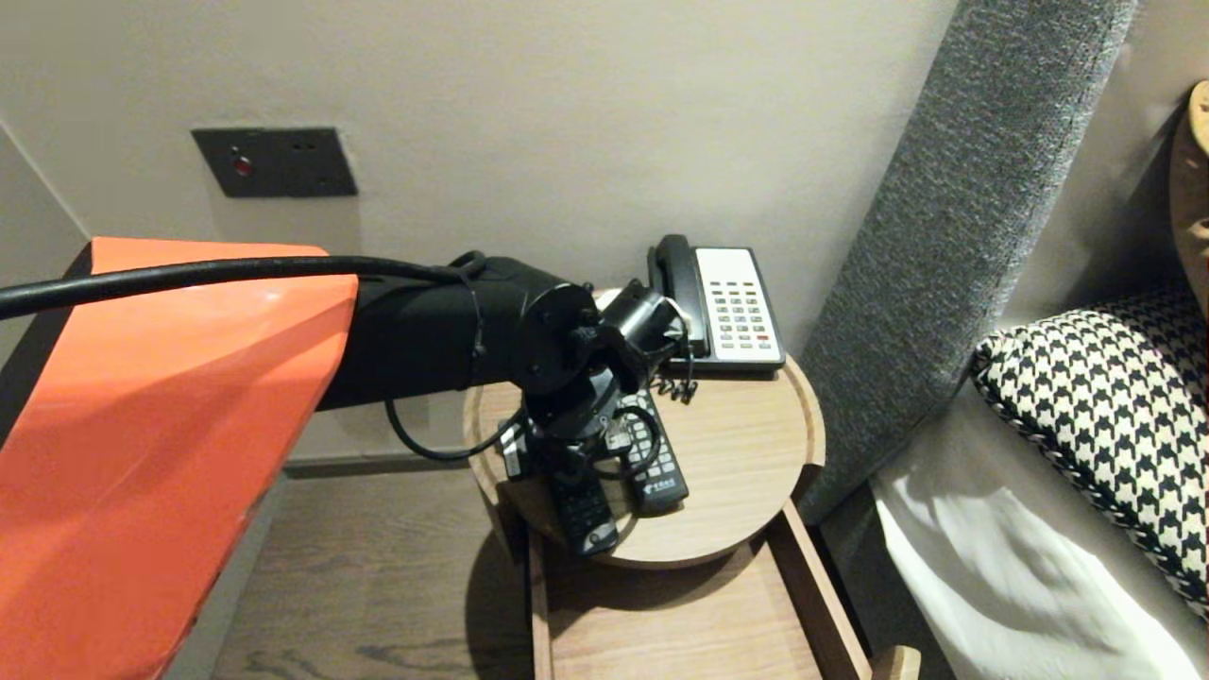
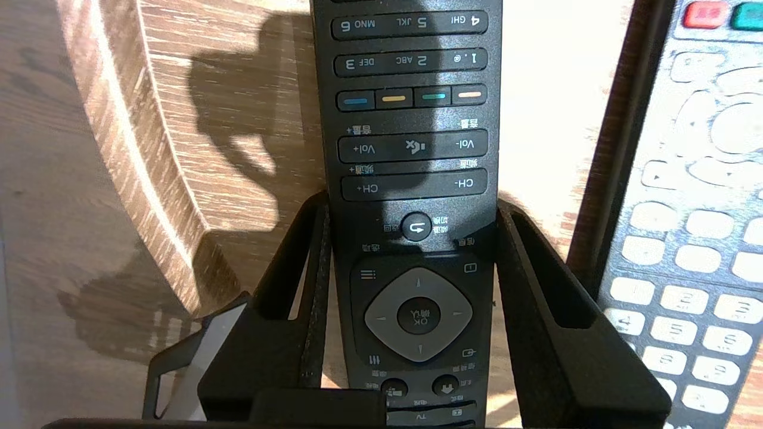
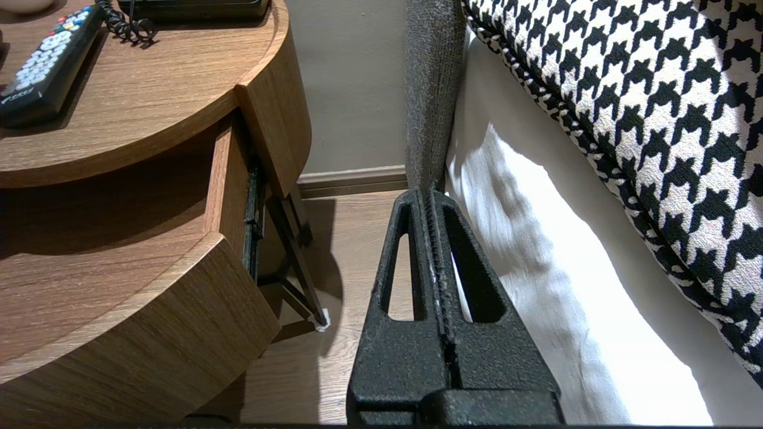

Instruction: Put the remote controls on the table in the drawer one by one

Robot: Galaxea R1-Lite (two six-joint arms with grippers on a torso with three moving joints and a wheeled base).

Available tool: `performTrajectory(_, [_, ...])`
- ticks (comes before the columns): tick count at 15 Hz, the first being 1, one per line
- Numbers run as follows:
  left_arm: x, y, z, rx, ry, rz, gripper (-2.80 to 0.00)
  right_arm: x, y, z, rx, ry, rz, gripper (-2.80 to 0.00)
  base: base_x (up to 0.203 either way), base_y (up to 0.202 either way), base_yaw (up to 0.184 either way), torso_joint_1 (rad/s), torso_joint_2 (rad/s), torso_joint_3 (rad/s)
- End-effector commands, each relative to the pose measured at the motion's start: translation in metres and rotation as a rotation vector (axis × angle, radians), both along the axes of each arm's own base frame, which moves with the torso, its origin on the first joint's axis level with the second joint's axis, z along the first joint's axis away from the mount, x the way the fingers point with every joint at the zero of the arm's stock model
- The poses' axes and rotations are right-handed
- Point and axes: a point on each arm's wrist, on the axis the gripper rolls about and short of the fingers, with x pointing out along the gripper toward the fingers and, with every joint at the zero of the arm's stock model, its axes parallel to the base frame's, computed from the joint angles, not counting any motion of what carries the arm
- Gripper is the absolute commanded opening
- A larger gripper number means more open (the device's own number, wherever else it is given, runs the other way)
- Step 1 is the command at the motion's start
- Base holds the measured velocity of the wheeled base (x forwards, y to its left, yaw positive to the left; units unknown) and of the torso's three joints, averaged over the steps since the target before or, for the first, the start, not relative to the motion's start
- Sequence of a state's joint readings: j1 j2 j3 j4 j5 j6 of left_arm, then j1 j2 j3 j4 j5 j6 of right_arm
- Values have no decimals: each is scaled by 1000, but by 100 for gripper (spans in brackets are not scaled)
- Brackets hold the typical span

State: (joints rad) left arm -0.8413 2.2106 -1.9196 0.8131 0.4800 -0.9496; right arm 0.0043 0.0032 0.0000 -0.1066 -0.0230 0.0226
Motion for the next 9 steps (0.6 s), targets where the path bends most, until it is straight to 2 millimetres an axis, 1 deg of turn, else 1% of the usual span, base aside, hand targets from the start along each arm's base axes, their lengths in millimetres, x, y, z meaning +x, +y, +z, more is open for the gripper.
performTrajectory(1, [-4,3,10,-16,-16,0,-280,3,0,-11,0,39,0,-280,0,0,0,0,0,0])
performTrajectory(3, [-8,6,19,-27,-27,-6,-280,3,0,-11,0,39,0,-280,0,0,0,0,0,0])
performTrajectory(5, [-16,15,37,-63,-48,-11,-280,3,0,-11,0,39,0,-280,0,0,0,0,0,0])
performTrajectory(9, [-31,33,64,-119,-56,-38,-280,3,0,-11,0,39,0,-280,0,0,0,0,0,0])
